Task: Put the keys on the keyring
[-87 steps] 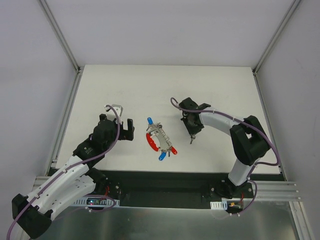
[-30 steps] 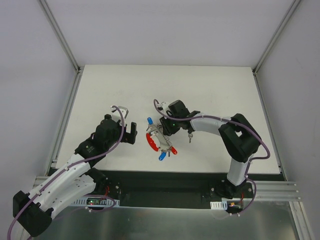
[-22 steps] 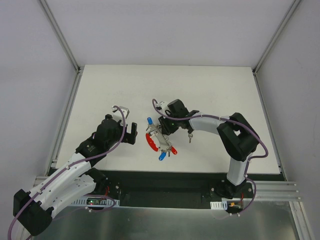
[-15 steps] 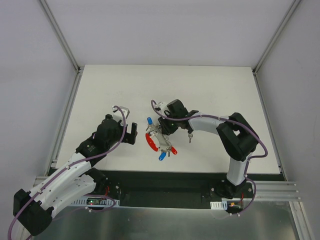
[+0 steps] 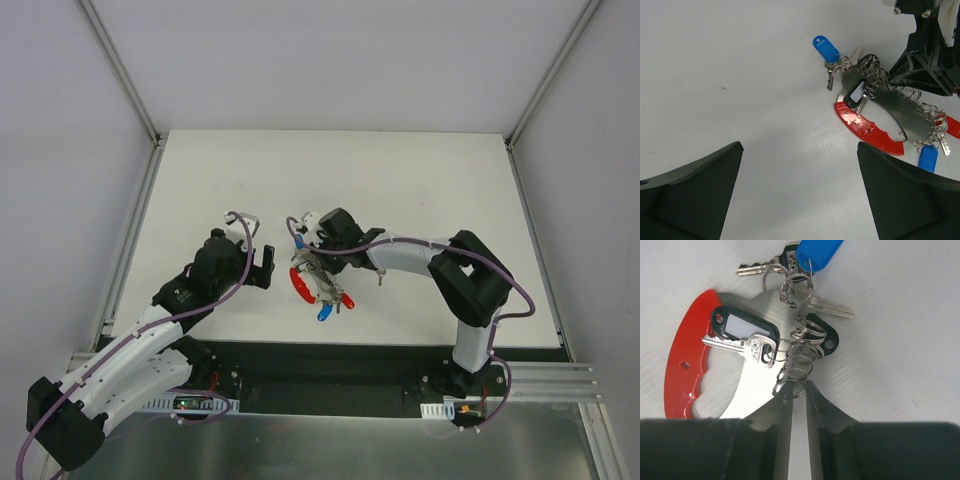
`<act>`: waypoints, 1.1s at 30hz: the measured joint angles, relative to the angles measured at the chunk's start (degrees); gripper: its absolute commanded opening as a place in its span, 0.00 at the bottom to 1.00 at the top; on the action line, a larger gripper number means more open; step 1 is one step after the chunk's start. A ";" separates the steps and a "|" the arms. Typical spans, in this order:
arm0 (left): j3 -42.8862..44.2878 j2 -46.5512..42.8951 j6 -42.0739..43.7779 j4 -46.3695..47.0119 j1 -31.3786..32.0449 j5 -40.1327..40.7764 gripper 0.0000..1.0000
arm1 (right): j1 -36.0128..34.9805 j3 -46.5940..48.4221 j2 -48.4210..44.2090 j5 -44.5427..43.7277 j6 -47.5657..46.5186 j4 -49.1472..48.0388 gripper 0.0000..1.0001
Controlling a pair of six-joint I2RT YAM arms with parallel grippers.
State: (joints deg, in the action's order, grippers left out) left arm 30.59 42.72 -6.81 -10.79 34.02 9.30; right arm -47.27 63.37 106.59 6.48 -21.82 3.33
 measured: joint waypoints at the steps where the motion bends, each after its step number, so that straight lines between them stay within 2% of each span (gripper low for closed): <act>1: 0.00 -0.13 0.00 0.02 0.00 0.17 0.99 | -0.66 0.00 0.00 -1.42 -0.22 0.00 0.19; 6: -0.15 -1.49 -0.02 0.11 0.00 0.87 0.99 | -1.92 -0.02 -0.02 -4.55 -0.57 -0.02 0.18; 13: -0.44 -2.27 -0.04 0.24 0.00 1.44 0.99 | -3.50 -0.15 -0.09 -7.30 -0.96 -0.17 0.01; 33: -0.98 -4.48 -1.75 1.38 0.00 -1.44 0.98 | -5.79 -3.19 -6.60 -10.88 -1.22 3.28 0.01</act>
State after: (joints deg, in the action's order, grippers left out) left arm 29.61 38.24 -8.56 -9.41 34.02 7.86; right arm -53.06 60.18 99.98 -4.40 -23.05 6.61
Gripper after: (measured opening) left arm 0.988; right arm 0.018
